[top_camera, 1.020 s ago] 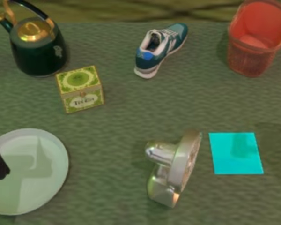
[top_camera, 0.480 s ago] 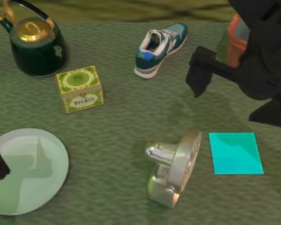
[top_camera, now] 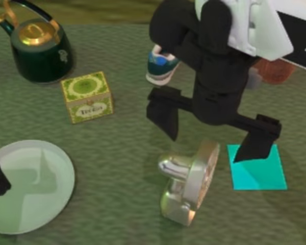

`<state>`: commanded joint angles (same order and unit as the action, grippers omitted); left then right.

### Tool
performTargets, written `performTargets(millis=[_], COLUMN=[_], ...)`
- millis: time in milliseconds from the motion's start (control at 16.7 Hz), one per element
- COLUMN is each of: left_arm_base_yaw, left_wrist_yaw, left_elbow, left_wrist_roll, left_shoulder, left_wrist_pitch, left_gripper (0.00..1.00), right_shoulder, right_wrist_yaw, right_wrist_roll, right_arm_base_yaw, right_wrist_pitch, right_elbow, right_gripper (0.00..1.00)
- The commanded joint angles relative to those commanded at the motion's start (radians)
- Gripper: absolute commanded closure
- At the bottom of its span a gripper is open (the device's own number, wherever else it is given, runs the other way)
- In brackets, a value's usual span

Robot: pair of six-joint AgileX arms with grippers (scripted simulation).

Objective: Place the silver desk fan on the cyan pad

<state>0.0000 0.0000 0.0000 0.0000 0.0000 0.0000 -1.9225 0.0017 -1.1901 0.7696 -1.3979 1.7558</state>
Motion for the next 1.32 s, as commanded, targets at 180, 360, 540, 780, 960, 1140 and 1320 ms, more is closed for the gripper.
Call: performTargets(millis=[180, 360, 540, 780, 960, 1140, 1320], left_arm_base_yaw=[0.0, 0.0, 0.0, 0.0, 0.0, 0.0, 0.0], left_wrist_yaw=[0.0, 0.0, 0.0, 0.0, 0.0, 0.0, 0.0], left_elbow=[0.0, 0.0, 0.0, 0.0, 0.0, 0.0, 0.0], left_wrist_roll=[0.0, 0.0, 0.0, 0.0, 0.0, 0.0, 0.0], left_shoulder=[0.0, 0.0, 0.0, 0.0, 0.0, 0.0, 0.0], left_wrist_pitch=[0.0, 0.0, 0.0, 0.0, 0.0, 0.0, 0.0], left_gripper=[0.0, 0.0, 0.0, 0.0, 0.0, 0.0, 0.0], right_shoulder=[-0.006, -0.004, -0.005, -0.01, -0.011, -0.011, -0.011], right_wrist_yaw=[0.0, 0.0, 0.0, 0.0, 0.0, 0.0, 0.0], right_wrist_roll=[-0.004, -0.002, -0.002, -0.005, -0.006, -0.006, -0.006], right_arm_base_yaw=[0.002, -0.002, 0.0, 0.004, 0.004, 0.004, 0.004], right_wrist_pitch=[-0.005, 0.001, 0.067, 0.182, 0.191, 0.191, 0.191], right_elbow=[0.006, -0.001, -0.067, -0.176, -0.185, -0.185, -0.185], right_gripper=[0.0, 0.0, 0.0, 0.0, 0.0, 0.15, 0.38])
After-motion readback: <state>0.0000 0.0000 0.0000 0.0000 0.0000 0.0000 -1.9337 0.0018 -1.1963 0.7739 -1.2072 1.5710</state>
